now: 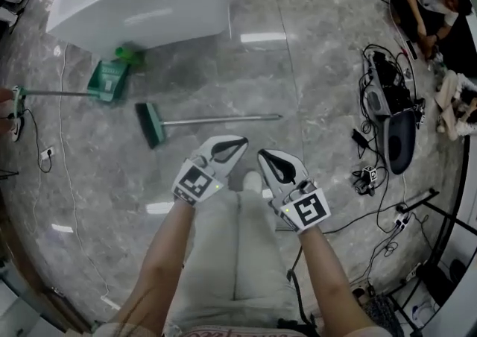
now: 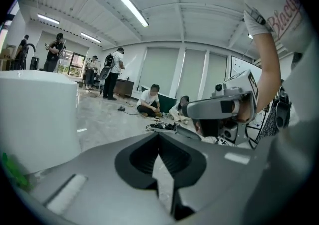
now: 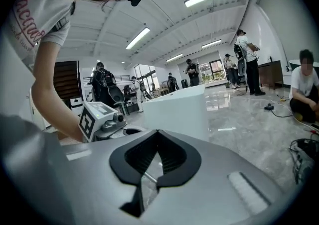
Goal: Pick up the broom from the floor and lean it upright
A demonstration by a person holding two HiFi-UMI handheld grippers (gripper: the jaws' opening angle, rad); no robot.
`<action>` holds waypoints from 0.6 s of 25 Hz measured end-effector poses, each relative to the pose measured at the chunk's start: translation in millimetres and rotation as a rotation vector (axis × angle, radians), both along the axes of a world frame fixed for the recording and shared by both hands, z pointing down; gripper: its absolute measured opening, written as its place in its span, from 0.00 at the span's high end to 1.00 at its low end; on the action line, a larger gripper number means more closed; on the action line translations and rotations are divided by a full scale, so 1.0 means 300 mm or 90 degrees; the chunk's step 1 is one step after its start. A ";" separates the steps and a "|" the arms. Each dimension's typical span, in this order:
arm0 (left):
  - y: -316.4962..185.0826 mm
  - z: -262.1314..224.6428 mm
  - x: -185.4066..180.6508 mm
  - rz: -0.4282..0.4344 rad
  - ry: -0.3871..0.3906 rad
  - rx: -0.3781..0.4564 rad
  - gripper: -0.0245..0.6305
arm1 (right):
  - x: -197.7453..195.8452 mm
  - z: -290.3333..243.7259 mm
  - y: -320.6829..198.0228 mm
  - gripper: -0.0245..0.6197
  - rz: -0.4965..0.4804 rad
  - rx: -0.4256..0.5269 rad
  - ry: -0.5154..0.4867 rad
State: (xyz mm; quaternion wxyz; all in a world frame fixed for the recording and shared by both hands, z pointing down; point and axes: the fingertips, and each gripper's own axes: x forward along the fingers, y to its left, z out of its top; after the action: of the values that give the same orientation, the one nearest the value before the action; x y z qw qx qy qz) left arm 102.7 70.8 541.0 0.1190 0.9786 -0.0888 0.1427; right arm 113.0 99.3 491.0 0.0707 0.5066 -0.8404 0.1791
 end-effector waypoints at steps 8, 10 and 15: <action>-0.005 0.547 0.026 0.077 -0.107 -0.020 0.95 | 0.031 0.502 -0.015 0.96 -0.003 -0.071 0.026; -0.014 0.679 0.036 0.098 -0.135 -0.027 0.91 | 0.046 0.626 -0.034 0.96 0.004 -0.091 0.029; -0.055 0.998 0.072 0.142 -0.244 0.013 0.77 | 0.064 0.862 -0.078 0.96 -0.017 -0.124 0.044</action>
State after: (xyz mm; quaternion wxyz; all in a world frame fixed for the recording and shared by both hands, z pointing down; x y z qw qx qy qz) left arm 124.2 54.3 840.4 0.0735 0.9385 -0.0027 0.3373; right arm 132.4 75.9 749.7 0.1512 0.4923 -0.8226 0.2411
